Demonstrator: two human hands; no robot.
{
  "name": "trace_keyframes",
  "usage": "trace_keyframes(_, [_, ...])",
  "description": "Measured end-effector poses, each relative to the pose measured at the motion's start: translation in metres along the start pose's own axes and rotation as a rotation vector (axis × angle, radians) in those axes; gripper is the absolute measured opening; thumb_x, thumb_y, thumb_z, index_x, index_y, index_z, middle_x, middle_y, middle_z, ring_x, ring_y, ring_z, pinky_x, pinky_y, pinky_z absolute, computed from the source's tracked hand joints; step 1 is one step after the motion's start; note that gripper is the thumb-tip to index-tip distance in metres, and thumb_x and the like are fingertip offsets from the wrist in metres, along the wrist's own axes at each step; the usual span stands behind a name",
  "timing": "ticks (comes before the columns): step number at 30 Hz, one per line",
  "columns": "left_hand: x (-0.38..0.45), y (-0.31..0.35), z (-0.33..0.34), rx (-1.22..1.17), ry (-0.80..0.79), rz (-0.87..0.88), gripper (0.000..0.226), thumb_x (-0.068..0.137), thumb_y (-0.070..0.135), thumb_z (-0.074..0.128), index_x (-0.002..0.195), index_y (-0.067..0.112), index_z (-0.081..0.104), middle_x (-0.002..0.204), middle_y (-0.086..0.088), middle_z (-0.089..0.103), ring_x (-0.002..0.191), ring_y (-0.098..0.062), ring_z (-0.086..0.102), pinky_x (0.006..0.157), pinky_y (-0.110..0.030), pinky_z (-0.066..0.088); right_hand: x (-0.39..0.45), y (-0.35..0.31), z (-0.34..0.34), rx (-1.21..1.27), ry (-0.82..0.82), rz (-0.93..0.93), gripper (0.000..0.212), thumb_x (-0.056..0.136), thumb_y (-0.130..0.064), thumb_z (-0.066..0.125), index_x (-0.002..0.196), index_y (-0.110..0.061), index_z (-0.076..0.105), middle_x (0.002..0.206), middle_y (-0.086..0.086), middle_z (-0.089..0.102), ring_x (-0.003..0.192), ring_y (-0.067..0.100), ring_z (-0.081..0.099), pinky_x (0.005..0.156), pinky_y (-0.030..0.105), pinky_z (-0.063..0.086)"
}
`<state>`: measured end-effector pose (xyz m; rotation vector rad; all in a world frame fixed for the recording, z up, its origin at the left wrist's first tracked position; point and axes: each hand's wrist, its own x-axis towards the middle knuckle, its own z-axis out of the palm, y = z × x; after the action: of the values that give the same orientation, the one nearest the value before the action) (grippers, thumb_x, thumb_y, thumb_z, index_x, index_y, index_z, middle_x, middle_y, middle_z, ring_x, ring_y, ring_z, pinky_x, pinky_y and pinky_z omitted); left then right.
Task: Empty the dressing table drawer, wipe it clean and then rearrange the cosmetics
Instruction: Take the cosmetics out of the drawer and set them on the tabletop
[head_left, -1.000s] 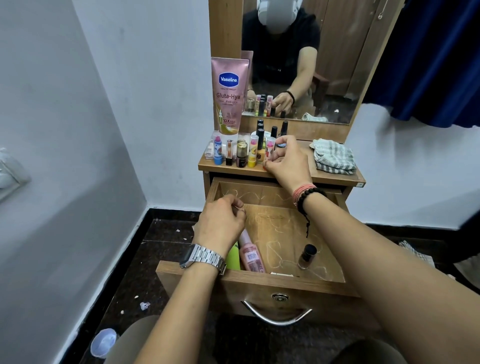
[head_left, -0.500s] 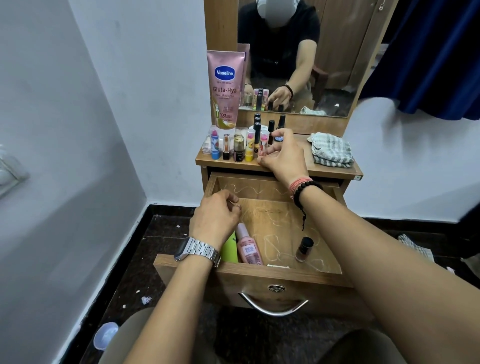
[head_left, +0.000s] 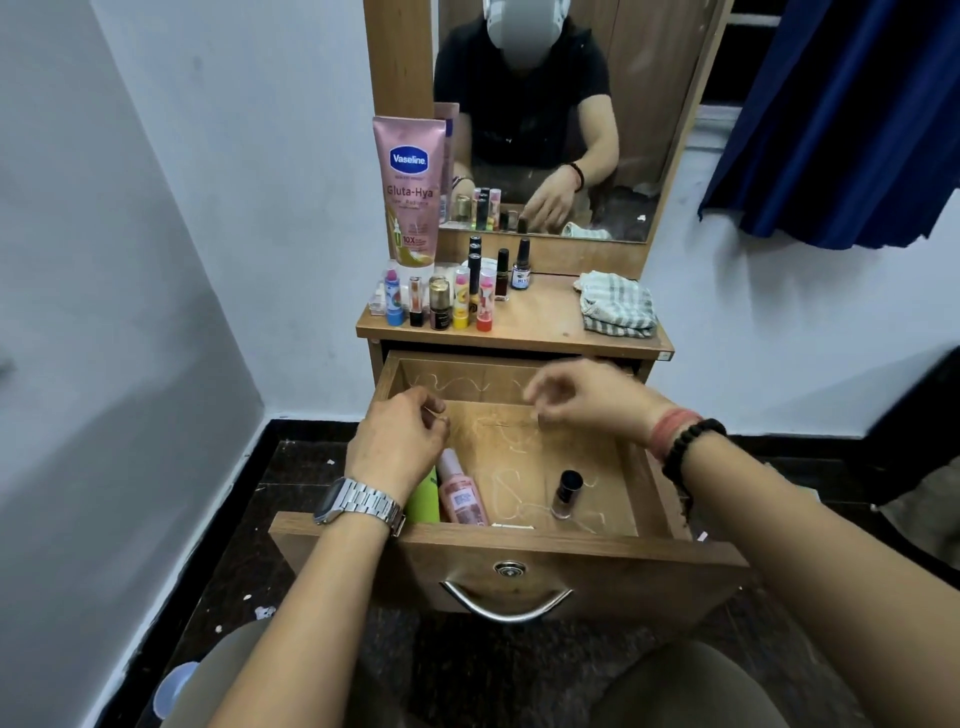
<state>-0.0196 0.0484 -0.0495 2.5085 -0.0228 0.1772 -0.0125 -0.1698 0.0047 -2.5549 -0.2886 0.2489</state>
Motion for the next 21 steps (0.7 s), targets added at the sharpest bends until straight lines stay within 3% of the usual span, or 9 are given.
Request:
trace_keyframes(3, [-0.002, 0.002, -0.001, -0.001, 0.001, 0.008, 0.01, 0.088, 0.03, 0.06, 0.097, 0.031, 0.064, 0.088, 0.009, 0.068, 0.087, -0.016, 0.064, 0.077, -0.036, 0.055, -0.021, 0.004, 0.024, -0.29, -0.258, 0.072, 0.026, 0.08, -0.032, 0.074, 0.102, -0.029, 0.061, 0.095, -0.009, 0.068, 0.084, 0.007, 0.061, 0.075, 0.023, 0.048])
trace_keyframes(7, [-0.005, 0.002, 0.001, 0.022, -0.002, 0.041, 0.008, 0.088, 0.029, 0.06, 0.096, 0.031, 0.062, 0.087, 0.011, 0.068, 0.082, -0.013, 0.063, 0.071, -0.027, 0.051, -0.03, 0.012, 0.053, -0.464, -0.236, 0.107, 0.019, 0.081, -0.019, 0.066, 0.098, -0.027, 0.064, 0.103, -0.001, 0.066, 0.095, 0.021, 0.063, 0.084, 0.029, 0.052])
trace_keyframes(11, [-0.009, 0.005, 0.0, 0.048, -0.025, 0.076, 0.014, 0.088, 0.029, 0.06, 0.102, 0.028, 0.063, 0.089, 0.012, 0.069, 0.087, -0.013, 0.065, 0.079, -0.032, 0.054, -0.031, 0.02, 0.058, -0.4, -0.146, 0.109, 0.017, 0.082, -0.006, 0.061, 0.089, -0.021, 0.068, 0.092, -0.003, 0.064, 0.09, 0.021, 0.064, 0.081, 0.027, 0.05])
trace_keyframes(15, [-0.012, 0.013, 0.0, -0.005, -0.118, 0.138, 0.018, 0.089, 0.03, 0.062, 0.107, 0.029, 0.062, 0.096, 0.013, 0.067, 0.09, -0.009, 0.063, 0.08, -0.032, 0.053, -0.032, 0.017, 0.046, -0.244, -0.034, 0.051, 0.01, 0.078, -0.015, 0.072, 0.086, -0.02, 0.068, 0.09, -0.003, 0.07, 0.087, 0.014, 0.065, 0.079, 0.025, 0.051])
trace_keyframes(18, [-0.016, 0.024, 0.002, -0.197, -0.272, 0.183, 0.025, 0.089, 0.031, 0.064, 0.113, 0.026, 0.062, 0.098, 0.013, 0.065, 0.093, -0.005, 0.06, 0.084, -0.027, 0.05, -0.033, 0.007, 0.029, -0.052, 0.068, -0.013, 0.013, 0.075, -0.021, 0.079, 0.084, -0.022, 0.069, 0.083, -0.009, 0.071, 0.079, 0.003, 0.063, 0.071, 0.019, 0.048])
trace_keyframes(21, [-0.021, 0.034, 0.002, -0.559, -0.392, 0.134, 0.025, 0.089, 0.025, 0.065, 0.114, 0.021, 0.066, 0.097, 0.0, 0.071, 0.091, -0.01, 0.066, 0.085, -0.031, 0.051, -0.034, -0.006, 0.014, 0.101, 0.174, -0.058, 0.02, 0.074, -0.027, 0.08, 0.088, -0.023, 0.066, 0.085, -0.012, 0.068, 0.078, 0.002, 0.062, 0.069, 0.017, 0.047])
